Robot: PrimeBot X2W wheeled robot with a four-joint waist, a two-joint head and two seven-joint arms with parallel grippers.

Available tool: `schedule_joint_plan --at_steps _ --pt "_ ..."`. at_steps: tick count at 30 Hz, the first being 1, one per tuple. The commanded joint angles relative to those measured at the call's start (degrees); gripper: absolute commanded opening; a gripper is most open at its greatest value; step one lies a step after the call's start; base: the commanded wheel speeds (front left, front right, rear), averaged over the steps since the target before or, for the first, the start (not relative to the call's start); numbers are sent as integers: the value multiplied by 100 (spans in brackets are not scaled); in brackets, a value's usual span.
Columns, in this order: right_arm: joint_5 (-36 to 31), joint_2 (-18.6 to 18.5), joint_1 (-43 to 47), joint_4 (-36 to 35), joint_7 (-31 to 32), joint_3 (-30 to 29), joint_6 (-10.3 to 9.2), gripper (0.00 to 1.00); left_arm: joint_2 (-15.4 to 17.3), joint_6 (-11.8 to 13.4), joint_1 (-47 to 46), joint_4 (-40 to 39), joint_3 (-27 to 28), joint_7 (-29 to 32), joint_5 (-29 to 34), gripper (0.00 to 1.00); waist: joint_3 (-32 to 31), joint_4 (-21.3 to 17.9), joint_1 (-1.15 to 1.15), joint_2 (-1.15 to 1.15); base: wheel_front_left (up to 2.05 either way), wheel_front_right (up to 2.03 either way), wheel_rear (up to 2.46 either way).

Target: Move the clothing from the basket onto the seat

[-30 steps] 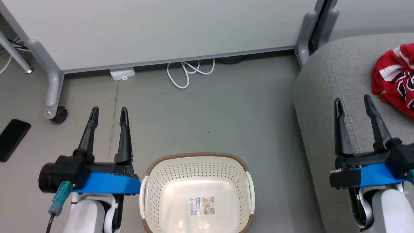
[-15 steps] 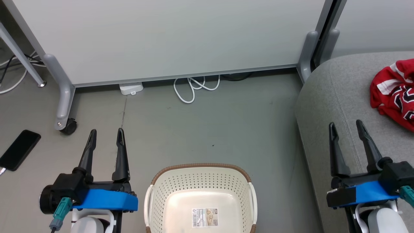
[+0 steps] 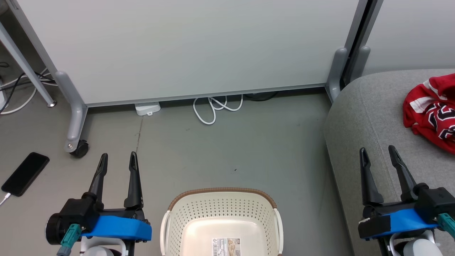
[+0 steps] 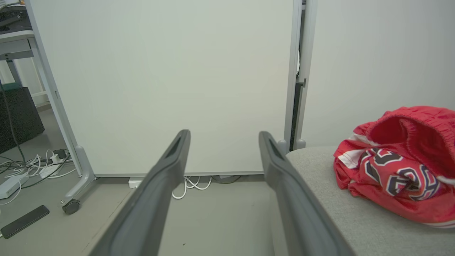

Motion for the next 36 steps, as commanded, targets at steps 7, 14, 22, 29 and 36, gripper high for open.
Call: schedule_joint_plan --at_steps 7,14,22,29,36 --pt "26 0 23 48 0 -12 0 0 -4 -1 19 12 2 0 49 0 -51 12 0 0 0 0 0" --pt "557 8 -25 275 209 -83 0 0 -14 -3 72 149 50 157 -480 0 -60 2 0 0 0 0 0" --pt "1487 7 -3 263 403 -65 0 0 -13 -8 44 149 136 383 -1342 0 -71 -16 0 0 0 0 0" --pt "2220 6 0 269 565 -62 0 0 -13 -11 20 150 202 561 -2030 0 -81 -31 0 0 0 0 0" --pt "2893 5 -11 290 725 -71 0 0 -12 -15 -3 151 262 726 -2666 0 -91 -47 0 0 0 0 0"
